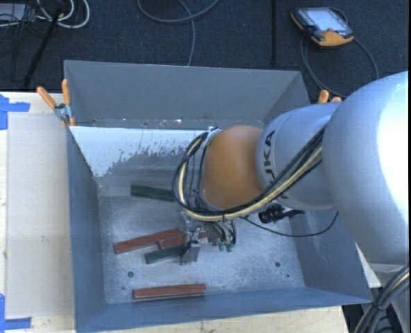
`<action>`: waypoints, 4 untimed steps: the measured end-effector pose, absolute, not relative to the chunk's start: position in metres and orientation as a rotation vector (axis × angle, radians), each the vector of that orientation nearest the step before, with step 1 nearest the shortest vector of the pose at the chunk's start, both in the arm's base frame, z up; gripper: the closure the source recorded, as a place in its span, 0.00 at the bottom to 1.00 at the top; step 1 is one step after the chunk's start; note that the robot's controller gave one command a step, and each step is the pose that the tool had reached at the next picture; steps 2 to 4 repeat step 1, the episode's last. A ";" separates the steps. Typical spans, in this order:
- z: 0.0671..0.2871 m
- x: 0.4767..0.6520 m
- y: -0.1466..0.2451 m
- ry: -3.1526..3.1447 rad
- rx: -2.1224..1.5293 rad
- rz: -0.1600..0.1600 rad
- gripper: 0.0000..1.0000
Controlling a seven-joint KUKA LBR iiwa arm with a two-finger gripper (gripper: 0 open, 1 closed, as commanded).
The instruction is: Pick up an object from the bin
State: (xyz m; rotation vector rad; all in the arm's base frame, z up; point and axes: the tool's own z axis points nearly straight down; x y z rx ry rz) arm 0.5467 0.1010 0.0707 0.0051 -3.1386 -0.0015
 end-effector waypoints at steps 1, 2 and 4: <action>0.279 0.582 0.105 -3.144 -0.027 -0.001 1.00; 0.279 0.582 0.105 -3.144 -0.027 -0.001 1.00; 0.279 0.582 0.105 -3.144 -0.027 -0.001 1.00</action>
Offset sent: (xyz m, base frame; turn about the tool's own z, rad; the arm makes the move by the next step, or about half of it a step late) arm 0.0000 0.0000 0.0000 0.0000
